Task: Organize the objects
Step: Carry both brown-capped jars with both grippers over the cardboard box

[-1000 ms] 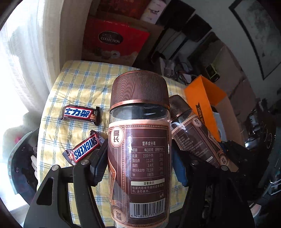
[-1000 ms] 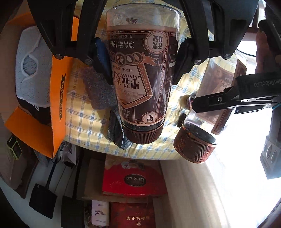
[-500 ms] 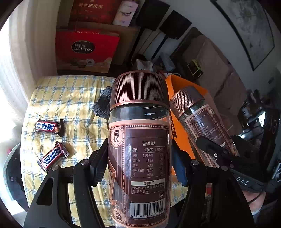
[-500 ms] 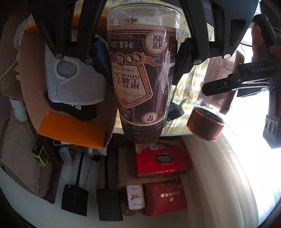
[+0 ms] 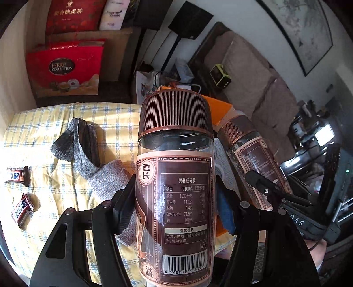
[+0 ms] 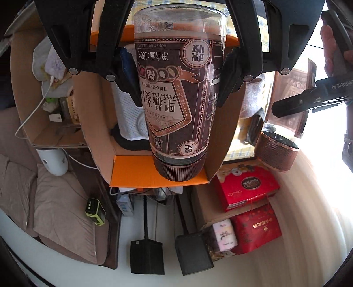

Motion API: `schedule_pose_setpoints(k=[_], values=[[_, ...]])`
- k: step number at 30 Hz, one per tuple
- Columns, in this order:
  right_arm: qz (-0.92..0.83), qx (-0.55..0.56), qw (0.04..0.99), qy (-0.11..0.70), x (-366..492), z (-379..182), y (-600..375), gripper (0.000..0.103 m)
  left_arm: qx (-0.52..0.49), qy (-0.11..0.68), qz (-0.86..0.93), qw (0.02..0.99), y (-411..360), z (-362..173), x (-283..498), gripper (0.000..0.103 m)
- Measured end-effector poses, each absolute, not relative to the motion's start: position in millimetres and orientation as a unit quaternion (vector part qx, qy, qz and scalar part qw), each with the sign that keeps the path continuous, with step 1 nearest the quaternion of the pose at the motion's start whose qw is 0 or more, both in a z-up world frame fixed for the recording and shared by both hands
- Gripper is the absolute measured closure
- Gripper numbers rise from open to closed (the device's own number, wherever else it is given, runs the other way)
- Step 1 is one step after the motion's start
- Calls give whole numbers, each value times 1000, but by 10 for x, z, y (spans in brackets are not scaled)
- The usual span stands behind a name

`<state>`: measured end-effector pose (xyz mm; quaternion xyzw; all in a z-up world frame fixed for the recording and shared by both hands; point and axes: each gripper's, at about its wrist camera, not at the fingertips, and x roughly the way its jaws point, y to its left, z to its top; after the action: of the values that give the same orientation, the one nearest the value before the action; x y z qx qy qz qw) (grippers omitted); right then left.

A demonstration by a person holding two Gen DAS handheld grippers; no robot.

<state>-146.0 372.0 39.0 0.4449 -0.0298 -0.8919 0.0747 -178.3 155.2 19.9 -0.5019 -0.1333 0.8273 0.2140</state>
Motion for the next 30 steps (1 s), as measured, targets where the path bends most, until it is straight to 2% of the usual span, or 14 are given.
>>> schedule_pose_setpoints(k=[15, 22, 27, 30], values=[[-888, 457, -7, -50, -1614, -9, 4471, 37, -525, -125, 816, 208, 2251, -68, -2081, 41], [-887, 461, -18, -33, -1708, -196, 4500, 37, -539, -117, 811, 195, 2370, -292, -2147, 41], [-886, 462, -33, 26, -1745, -261, 4350, 37, -553, -100, 805, 189, 2473, -403, -2149, 41], [-886, 462, -34, 15, -1764, -272, 4378, 37, -551, -87, 809, 185, 2513, -426, -2155, 41]])
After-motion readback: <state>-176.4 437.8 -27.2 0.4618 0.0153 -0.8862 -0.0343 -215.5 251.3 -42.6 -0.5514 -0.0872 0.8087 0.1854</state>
